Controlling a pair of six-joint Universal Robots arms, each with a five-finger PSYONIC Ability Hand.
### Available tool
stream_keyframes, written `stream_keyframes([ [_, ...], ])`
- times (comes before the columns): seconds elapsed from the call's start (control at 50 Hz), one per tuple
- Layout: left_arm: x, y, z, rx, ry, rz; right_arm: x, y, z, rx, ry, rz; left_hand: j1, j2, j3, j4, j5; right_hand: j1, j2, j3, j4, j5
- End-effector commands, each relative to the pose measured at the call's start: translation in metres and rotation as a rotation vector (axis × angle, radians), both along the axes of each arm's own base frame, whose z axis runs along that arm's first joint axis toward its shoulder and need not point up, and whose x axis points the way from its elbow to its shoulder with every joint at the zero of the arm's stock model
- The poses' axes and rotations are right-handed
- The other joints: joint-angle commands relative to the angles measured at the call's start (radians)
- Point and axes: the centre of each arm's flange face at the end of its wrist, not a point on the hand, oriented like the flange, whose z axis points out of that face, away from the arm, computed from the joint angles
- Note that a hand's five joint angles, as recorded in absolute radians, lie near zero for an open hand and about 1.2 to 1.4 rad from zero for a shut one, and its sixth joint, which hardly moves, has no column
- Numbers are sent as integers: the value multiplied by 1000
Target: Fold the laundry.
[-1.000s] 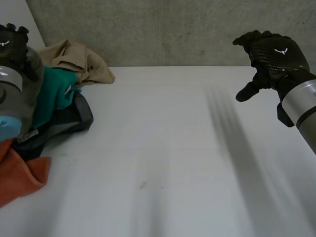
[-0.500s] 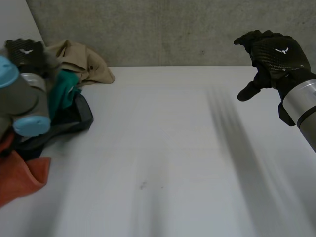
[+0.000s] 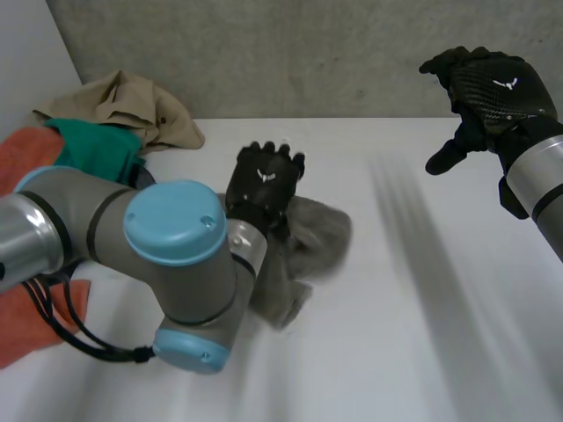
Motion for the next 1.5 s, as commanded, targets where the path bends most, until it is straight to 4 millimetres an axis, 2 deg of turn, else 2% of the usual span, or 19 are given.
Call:
stream_keyframes([
  [0.02,29,-14,6,71,-57,82,7,-6,-15,68,35,42,-16,-12,-15,-6,-1,-15,-38,-29,-52,-61],
  [0.2,65,-28,29,99,-67,176,17,-6,-58,323,160,133,-7,-3,-6,3,8,-15,-38,-29,-52,-61],
  [0.28,90,-44,28,131,-75,252,18,-4,-77,424,227,157,8,11,8,17,22,-15,-38,-29,-52,-61],
  [0.36,101,-52,20,179,-46,293,30,2,-94,445,299,205,34,38,35,44,49,-15,-38,-29,-52,-61],
  [0.44,102,-58,10,233,5,291,50,10,-106,420,364,275,66,70,67,76,81,-15,-38,-29,-52,-61],
  [0.46,101,-62,-2,264,0,281,56,10,-110,408,380,291,66,70,67,76,81,-15,-38,-29,-52,-61],
  [0.64,78,-85,-47,315,-28,209,85,0,-135,310,376,316,72,76,73,82,87,-14,-37,-28,-50,-60],
  [0.76,67,-109,-51,266,-27,207,94,4,-145,303,387,331,72,76,73,82,87,368,344,353,331,321],
  [0.78,64,-113,-51,252,-33,198,95,6,-145,305,391,336,72,76,73,82,87,563,540,549,526,517],
  [0.88,61,-119,-54,221,-74,186,94,17,-137,307,410,360,69,73,70,79,84,1189,1166,1175,1153,1143],
  [1.02,59,-121,-56,197,-114,177,70,54,-106,319,610,432,72,76,73,82,87,1207,1184,1193,1170,1161],
  [1.18,56,-116,-72,231,-137,152,52,91,-114,437,822,583,248,252,249,258,263,1199,1176,1185,1162,1153],
  [1.22,53,-113,-74,238,-140,132,52,91,-113,429,818,582,368,372,369,378,383,1030,1007,1016,993,984],
  [1.24,49,-109,-75,243,-142,109,53,88,-108,408,801,568,560,564,561,570,575,703,680,689,667,657],
  [1.26,48,-107,-76,244,-142,100,54,86,-104,392,787,556,655,659,656,665,670,558,534,543,521,511],
  [1.3,47,-106,-76,245,-144,91,54,80,-93,352,745,521,858,862,859,868,873,427,404,413,391,381],
  [1.32,46,-106,-74,241,-143,95,52,69,-81,310,692,470,1085,1089,1086,1095,1100,380,357,366,344,334],
  [1.38,47,-107,-65,221,-131,112,47,49,-66,271,610,393,1088,1091,1088,1097,1102,237,214,223,200,191],
  [1.5,52,-105,-10,112,-87,166,43,23,-40,263,440,303,1088,1091,1088,1097,1102,-15,-38,-29,-52,-61],
])
